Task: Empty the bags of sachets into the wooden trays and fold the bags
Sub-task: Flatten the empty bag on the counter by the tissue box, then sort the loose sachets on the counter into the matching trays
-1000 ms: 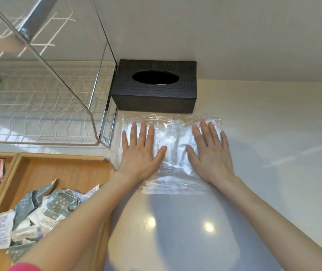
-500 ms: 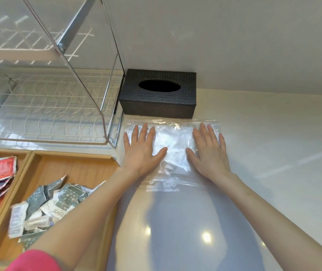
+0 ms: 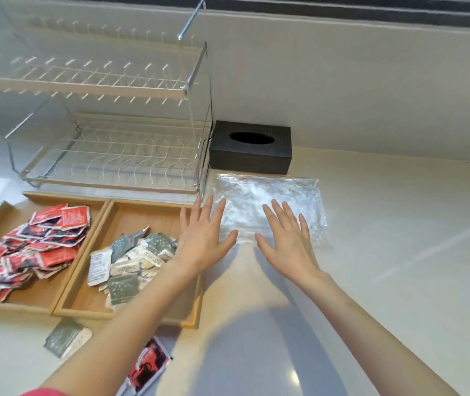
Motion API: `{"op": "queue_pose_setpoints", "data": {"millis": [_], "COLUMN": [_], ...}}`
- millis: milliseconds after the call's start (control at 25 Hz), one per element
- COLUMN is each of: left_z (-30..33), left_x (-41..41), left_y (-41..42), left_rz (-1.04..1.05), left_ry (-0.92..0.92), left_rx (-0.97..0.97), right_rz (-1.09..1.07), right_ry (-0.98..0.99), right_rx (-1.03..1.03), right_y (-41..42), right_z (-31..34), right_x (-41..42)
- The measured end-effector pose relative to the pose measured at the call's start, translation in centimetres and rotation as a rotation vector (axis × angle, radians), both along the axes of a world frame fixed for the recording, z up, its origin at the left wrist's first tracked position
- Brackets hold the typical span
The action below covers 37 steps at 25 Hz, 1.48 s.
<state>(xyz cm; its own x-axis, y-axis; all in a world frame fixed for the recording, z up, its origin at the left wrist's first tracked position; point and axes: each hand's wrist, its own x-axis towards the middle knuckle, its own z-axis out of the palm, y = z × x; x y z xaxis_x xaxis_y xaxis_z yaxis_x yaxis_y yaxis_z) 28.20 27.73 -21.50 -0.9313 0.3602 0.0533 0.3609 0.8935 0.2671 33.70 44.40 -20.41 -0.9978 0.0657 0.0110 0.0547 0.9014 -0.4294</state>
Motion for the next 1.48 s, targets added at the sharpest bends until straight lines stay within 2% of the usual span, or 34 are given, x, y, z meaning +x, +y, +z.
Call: {"op": "queue_pose_setpoints", "data": {"millis": [320,440,680,1120,1480], "left_z": [0.8,0.7,-0.5,-3.8,-4.9], "left_x": [6.4,8.5,12.9,15.6,16.0], "left_y": [-9.1,-12.8,-18.7,-23.0,-22.8], "left_rz": [0.054,0.082,0.122,0.163,0.033], "left_ry": [0.014,-0.033,-0.057,-0.165,-0.206], "left_rx": [0.005,0.053,0.183,0.158,0.121], "right_rz": [0.077,0.101,0.168,0.278,0.208], "right_ry": [0.036,0.087,0.089,-0.182,-0.218], "right_rx": [-0.122,-0.226,-0.308,-0.072,-0.055], "right_y": [-8.3,-12.1,-17.6,-21.1,-21.6], "right_z": [0.6,0.5,-0.7,-4.6,-4.6], "right_x": [6.0,8.0,11.6,12.3,11.9]}}
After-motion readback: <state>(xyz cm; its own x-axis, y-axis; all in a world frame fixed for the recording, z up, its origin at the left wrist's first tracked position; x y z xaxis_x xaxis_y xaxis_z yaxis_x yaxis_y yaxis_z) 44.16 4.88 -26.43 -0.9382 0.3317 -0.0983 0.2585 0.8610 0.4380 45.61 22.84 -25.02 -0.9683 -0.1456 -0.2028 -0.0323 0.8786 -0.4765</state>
